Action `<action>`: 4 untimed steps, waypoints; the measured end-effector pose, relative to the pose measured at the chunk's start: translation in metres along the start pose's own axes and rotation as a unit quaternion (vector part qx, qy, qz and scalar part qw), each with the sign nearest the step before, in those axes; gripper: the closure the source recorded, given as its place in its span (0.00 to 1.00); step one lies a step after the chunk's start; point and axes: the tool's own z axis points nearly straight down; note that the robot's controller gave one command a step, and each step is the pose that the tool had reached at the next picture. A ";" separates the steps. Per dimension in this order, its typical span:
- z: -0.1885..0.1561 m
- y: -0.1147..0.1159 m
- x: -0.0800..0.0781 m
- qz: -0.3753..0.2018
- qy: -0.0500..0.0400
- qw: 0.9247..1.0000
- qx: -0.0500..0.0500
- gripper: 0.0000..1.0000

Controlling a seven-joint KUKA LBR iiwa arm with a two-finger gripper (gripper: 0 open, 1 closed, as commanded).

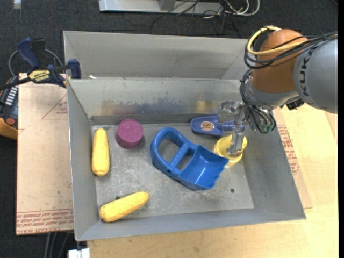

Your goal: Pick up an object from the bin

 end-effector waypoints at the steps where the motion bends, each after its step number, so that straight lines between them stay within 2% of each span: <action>1: -0.002 0.000 0.000 0.000 -0.001 1.000 0.000 0.00; 2: -0.023 0.012 -0.004 -0.071 -0.002 0.997 0.000 0.00; 3: 0.052 0.094 -0.010 -0.072 -0.003 0.997 0.001 0.00; 4: 0.049 0.067 0.018 0.007 -0.002 1.000 -0.001 0.00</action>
Offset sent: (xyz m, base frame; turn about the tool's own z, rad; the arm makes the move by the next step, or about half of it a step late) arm 0.0055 0.0184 0.0317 -0.2108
